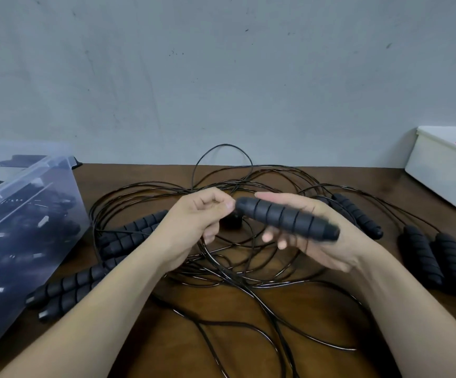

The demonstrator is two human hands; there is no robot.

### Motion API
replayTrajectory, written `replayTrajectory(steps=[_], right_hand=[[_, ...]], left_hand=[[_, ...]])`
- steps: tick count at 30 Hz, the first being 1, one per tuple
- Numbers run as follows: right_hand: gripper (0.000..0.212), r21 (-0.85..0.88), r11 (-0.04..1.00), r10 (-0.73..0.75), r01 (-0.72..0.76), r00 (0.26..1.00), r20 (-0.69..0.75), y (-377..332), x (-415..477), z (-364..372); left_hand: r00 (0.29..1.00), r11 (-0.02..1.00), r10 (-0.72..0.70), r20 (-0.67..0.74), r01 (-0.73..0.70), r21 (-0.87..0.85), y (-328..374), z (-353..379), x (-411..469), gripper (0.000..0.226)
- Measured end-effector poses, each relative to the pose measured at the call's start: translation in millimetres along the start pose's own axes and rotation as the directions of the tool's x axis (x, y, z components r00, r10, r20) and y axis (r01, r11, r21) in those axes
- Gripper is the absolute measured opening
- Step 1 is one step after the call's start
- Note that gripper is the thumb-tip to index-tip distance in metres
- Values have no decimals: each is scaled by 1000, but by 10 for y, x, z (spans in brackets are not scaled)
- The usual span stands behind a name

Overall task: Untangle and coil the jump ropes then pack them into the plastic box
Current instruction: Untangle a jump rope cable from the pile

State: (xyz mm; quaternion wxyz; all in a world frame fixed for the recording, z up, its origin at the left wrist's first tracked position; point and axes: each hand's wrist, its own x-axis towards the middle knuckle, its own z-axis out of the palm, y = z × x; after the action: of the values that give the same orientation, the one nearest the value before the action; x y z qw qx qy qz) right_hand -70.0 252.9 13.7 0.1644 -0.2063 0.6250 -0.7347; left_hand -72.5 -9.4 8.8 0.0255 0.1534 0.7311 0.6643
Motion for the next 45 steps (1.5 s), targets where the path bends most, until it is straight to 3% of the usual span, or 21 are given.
replayTrajectory(steps=[3,5,7,9,11,14,17,19,22,26,30,34,38,42,45], right_hand=[[38,54,985,158,-162,985,66,-18,10,8],[45,74,953,274,-294,940,205,29,18,51],[53,-8,944,324,-331,917,231,102,28,115],[37,-140,952,294,-271,936,193,168,40,209],[25,-161,960,252,-231,959,130,196,51,293],[29,74,983,171,-168,985,-37,155,87,249],[23,334,943,66,3,978,-196,74,99,114],[24,395,915,25,85,964,-265,59,94,84],[28,280,960,24,26,985,-173,80,70,132],[14,46,982,185,-183,982,-39,156,58,346],[25,209,957,231,-200,963,-139,205,99,412],[22,131,976,196,-172,959,-202,192,93,379],[17,65,991,132,-119,955,-267,189,87,373],[21,112,994,50,-10,931,-360,150,106,351],[19,229,968,28,102,863,-504,35,118,174]], left_hand=[[1000,999,19,-21,-20,-42,18,-42,13,13],[1000,999,11,-13,-12,-44,13,-30,7,14],[1000,999,-9,-4,9,-36,-2,4,-6,18],[1000,999,-25,2,25,-33,-16,43,-14,21],[999,998,-38,7,38,-47,-24,71,-19,23],[997,992,-72,22,74,-98,-33,98,-21,25],[994,993,-97,50,100,-69,-23,109,-23,30],[994,995,-98,54,99,-16,-14,110,-23,35],[997,992,-72,31,69,102,-13,103,-35,33],[999,954,29,17,-33,297,-38,113,-58,28],[991,848,102,90,-134,514,-39,162,-102,23],[977,826,132,168,-202,525,-31,219,-140,24],[972,854,76,224,-179,489,-11,252,-161,25],[979,860,58,195,-148,488,6,257,-151,27],[986,818,70,150,-143,557,29,205,-127,28]])
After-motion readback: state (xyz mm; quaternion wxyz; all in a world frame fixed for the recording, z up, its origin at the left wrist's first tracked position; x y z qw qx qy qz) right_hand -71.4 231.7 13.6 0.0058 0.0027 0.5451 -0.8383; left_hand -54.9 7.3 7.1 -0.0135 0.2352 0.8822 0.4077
